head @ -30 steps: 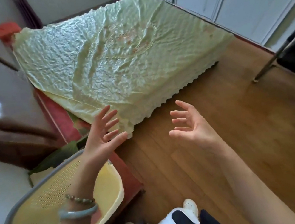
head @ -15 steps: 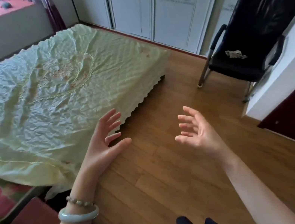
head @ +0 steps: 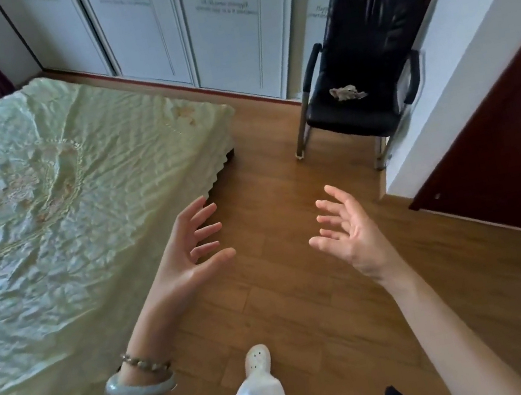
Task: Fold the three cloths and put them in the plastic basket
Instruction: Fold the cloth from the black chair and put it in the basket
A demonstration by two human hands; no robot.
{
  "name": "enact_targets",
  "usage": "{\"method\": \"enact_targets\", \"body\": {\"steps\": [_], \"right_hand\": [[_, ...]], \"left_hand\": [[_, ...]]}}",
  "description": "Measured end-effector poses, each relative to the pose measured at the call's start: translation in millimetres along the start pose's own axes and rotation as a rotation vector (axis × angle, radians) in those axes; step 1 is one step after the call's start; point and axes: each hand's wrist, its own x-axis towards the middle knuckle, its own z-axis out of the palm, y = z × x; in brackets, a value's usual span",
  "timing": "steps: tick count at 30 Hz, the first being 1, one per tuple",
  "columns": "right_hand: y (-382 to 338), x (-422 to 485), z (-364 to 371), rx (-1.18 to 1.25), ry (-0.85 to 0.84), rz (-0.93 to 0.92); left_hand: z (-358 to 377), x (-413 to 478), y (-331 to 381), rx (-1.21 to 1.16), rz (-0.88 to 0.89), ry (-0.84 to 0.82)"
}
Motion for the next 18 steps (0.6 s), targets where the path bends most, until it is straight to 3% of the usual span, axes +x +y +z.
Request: {"method": "enact_targets", "body": {"steps": [18], "right_hand": [[2.7,201.4,-70.6,0.038,0.319,0.062]], "left_hand": [[27.3,296.4,-15.4,-0.004,0.066,-0.305]]}}
